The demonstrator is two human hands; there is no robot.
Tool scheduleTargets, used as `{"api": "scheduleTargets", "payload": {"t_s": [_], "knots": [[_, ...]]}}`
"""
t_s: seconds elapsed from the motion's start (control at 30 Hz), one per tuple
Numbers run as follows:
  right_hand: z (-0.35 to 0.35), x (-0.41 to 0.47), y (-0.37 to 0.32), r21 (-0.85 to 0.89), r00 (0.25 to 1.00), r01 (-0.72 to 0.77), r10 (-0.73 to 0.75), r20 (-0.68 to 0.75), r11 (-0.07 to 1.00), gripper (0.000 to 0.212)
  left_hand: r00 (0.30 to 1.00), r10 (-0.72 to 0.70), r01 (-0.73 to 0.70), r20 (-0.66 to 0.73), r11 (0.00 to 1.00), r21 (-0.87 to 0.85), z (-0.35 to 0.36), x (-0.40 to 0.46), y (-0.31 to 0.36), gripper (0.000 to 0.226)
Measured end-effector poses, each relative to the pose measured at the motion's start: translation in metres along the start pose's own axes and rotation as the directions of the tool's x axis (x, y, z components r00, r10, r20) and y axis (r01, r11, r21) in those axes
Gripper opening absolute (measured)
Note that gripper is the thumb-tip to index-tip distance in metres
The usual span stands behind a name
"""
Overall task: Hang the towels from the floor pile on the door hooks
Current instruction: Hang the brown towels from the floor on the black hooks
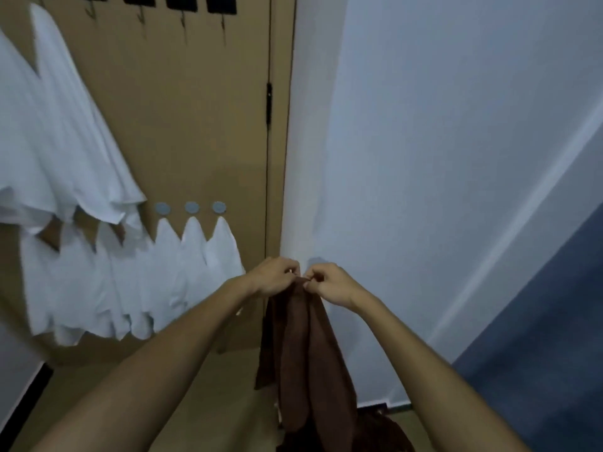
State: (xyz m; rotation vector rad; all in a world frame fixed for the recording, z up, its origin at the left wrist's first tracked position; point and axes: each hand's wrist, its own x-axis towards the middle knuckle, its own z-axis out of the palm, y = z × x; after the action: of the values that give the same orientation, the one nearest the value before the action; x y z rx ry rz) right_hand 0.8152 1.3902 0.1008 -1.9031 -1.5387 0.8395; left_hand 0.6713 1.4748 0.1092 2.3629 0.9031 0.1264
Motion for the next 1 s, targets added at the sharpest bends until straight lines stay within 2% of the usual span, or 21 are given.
{"api": "scheduleTargets", "payload": {"t_s": [0.13,0.27,0.4,0.57,0.63,0.73,0.83,1.0], "knots": [[0.031,0.036,-0.062,0.051,0.995,0.071,-0.075,0.07,0.996,0.02,0.991,-0.091,0.088,-0.093,0.996,-0.034,-0.054,-0.03,-0.043,0.028],[0.063,0.069,-0.124,0.137,0.975,0.12,-0.143,0.169,0.983,0.019,0.963,-0.17,0.163,-0.21,0.985,-0.049,-0.114,-0.059,-0.087,0.027],[0.088,0.106,-0.181,0.09,0.951,0.201,-0.217,0.22,0.975,0.014,0.928,-0.208,0.215,-0.309,0.976,-0.011,-0.165,-0.081,-0.133,0.027],[0.121,0.155,-0.239,0.011,0.938,0.281,-0.277,0.208,0.96,0.013,0.865,-0.258,0.228,-0.431,0.966,-0.121,-0.218,-0.104,-0.185,0.033],[0.131,0.169,-0.257,0.002,0.94,0.284,-0.279,0.196,0.959,0.012,0.864,-0.273,0.224,-0.423,0.961,-0.163,-0.232,-0.109,-0.206,0.028],[0.14,0.183,-0.286,0.076,0.942,0.311,-0.318,0.107,0.947,0.023,0.891,-0.268,0.184,-0.367,0.951,-0.247,-0.251,-0.113,-0.229,0.027],[0.143,0.196,-0.31,0.086,0.931,0.355,-0.361,0.054,0.931,0.021,0.914,-0.254,0.145,-0.317,0.933,-0.331,-0.266,-0.111,-0.238,0.016],[0.137,0.221,-0.324,0.071,0.914,0.403,-0.405,0.012,0.913,0.017,0.919,-0.162,0.071,-0.36,0.964,-0.255,-0.297,-0.097,-0.244,0.022]]}}
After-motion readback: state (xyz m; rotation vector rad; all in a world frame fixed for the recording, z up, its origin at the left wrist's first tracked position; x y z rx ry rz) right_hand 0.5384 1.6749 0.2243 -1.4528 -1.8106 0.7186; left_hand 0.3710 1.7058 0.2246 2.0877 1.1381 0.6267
